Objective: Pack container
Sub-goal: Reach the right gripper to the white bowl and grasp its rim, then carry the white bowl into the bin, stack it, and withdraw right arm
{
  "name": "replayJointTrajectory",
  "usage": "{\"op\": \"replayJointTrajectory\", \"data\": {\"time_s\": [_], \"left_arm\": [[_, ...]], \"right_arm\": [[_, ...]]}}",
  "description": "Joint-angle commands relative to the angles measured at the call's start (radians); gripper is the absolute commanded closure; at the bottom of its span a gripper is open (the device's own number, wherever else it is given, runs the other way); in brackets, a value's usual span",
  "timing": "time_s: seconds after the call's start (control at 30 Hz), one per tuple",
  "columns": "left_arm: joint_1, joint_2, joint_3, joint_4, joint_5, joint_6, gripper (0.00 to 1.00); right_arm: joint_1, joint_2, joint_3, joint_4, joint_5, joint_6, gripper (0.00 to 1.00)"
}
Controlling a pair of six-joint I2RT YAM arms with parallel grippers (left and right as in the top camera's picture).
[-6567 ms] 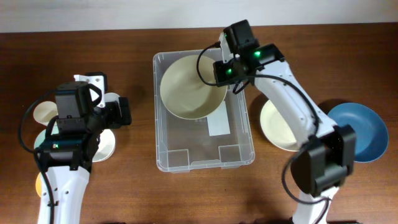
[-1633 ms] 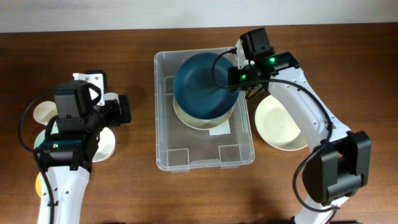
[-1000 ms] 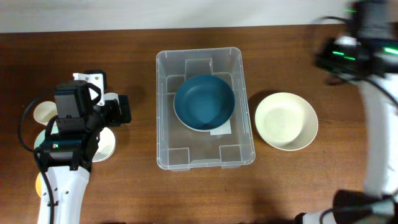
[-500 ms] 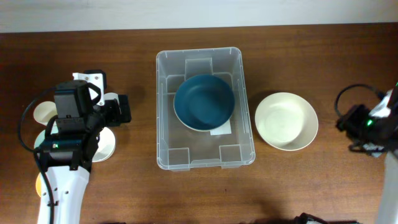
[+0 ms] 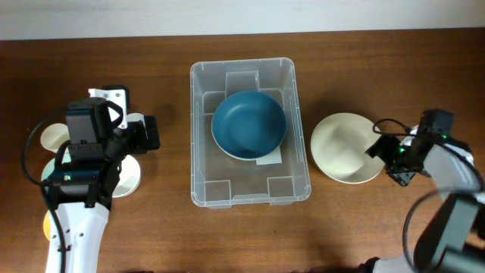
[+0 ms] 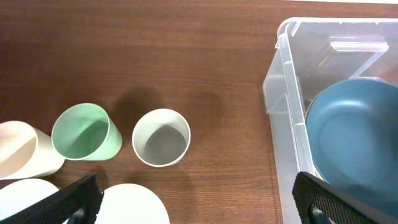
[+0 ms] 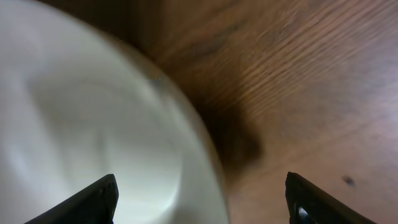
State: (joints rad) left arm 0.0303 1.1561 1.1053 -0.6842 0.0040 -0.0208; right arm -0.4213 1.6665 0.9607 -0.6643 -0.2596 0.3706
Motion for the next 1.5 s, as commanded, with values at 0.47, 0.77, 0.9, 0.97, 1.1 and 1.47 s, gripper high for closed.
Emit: {"op": "replayJointTrajectory", "data": {"time_s": [0.47, 0.77, 0.9, 0.97, 1.1, 1.47], "left_arm": [[0.005, 0.005, 0.017, 0.003, 0.015, -0.009, 0.00], [0.005, 0.005, 0.017, 0.003, 0.015, -0.009, 0.00], [0.005, 0.005, 0.017, 0.003, 0.015, -0.009, 0.00], [0.005, 0.005, 0.017, 0.003, 0.014, -0.009, 0.00], [0.005, 0.005, 0.017, 0.003, 0.015, -0.009, 0.00], [0.005, 0.005, 0.017, 0.003, 0.015, -0.009, 0.00]], "right_arm": [[-0.004, 0.094, -0.004, 0.041, -0.029, 0.004, 0.96], [-0.003, 0.048, 0.109, -0.009, -0.141, 0.004, 0.96], [0.032, -0.046, 0.327, -0.146, -0.134, -0.024, 0.96], [0.075, -0.082, 0.454, -0.217, -0.103, -0.028, 0.96], [0.276, -0.096, 0.734, -0.349, -0.058, -0.078, 0.96], [0.690, 0.056, 0.771, -0.343, 0.118, -0.079, 0.96]]}}
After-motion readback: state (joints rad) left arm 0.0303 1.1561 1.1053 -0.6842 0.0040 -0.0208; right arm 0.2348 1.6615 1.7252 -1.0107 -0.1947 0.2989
